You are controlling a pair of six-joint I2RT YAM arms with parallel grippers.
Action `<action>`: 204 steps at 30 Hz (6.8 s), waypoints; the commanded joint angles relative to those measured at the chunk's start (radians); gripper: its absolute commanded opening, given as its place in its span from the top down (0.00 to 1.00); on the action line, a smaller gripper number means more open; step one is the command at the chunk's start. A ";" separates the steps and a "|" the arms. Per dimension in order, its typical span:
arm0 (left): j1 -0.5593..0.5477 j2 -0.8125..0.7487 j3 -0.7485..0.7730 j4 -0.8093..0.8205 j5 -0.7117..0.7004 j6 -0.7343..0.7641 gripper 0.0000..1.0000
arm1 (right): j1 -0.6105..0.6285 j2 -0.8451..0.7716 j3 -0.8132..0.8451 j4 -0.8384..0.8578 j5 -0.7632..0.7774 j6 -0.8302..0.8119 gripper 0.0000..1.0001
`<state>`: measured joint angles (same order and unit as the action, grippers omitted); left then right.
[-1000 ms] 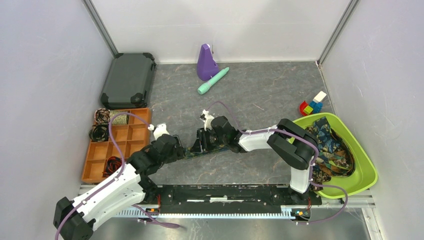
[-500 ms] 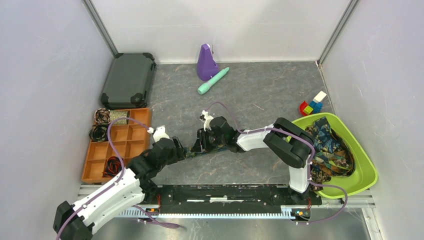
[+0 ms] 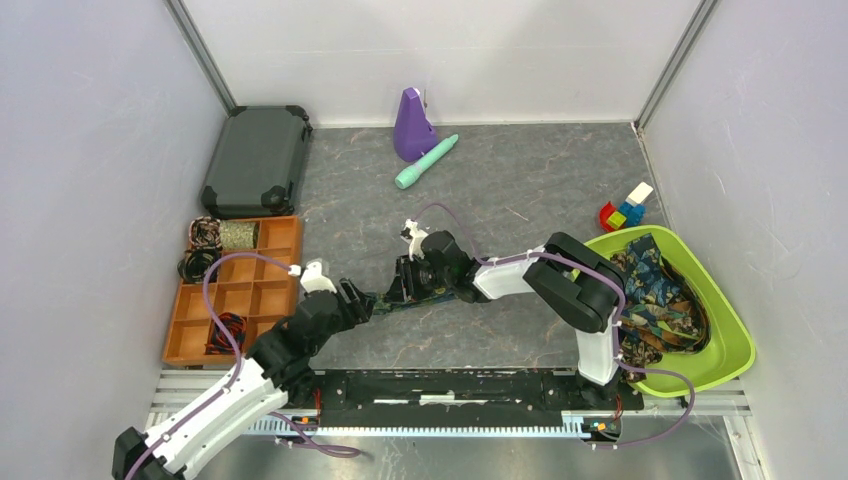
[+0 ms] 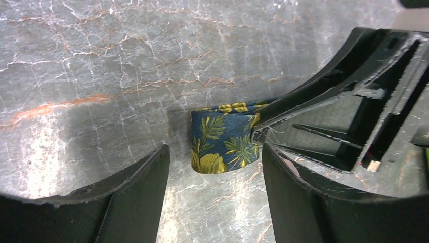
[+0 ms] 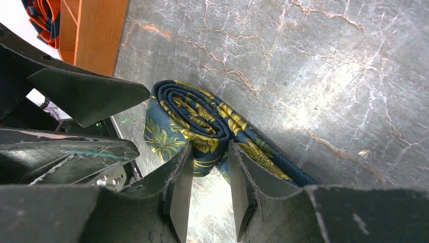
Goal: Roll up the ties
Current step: Roll the tie at the center of the board.
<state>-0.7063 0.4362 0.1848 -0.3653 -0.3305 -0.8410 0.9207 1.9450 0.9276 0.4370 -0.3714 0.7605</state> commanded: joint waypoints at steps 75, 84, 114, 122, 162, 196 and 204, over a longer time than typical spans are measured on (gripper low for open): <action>0.053 0.233 0.048 0.071 -0.017 -0.102 0.91 | -0.004 -0.087 0.062 -0.056 0.023 -0.053 0.65; 0.052 0.240 0.077 0.040 -0.030 -0.096 0.91 | 0.031 0.009 0.101 -0.008 0.003 -0.009 0.79; 0.041 0.340 0.202 -0.117 -0.153 -0.025 0.91 | 0.046 -0.003 0.135 -0.056 0.012 -0.059 0.76; 0.039 0.337 0.218 -0.140 -0.168 -0.019 0.91 | 0.055 0.055 0.159 0.002 -0.020 -0.003 0.77; -0.188 0.718 0.449 -0.372 -0.510 -0.158 0.92 | -0.013 -0.010 0.083 -0.036 -0.050 -0.052 0.76; -0.320 1.147 0.660 -0.487 -0.608 -0.251 0.92 | -0.172 -0.243 -0.139 -0.094 -0.096 -0.085 0.76; -0.358 1.248 0.704 -0.486 -0.602 -0.262 0.95 | -0.223 -0.314 -0.217 -0.096 -0.093 -0.093 0.76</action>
<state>-1.0431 1.6272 0.8555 -0.8837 -0.9379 -1.0233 0.7132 1.6840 0.7406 0.3485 -0.4553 0.6922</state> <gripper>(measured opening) 0.367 0.243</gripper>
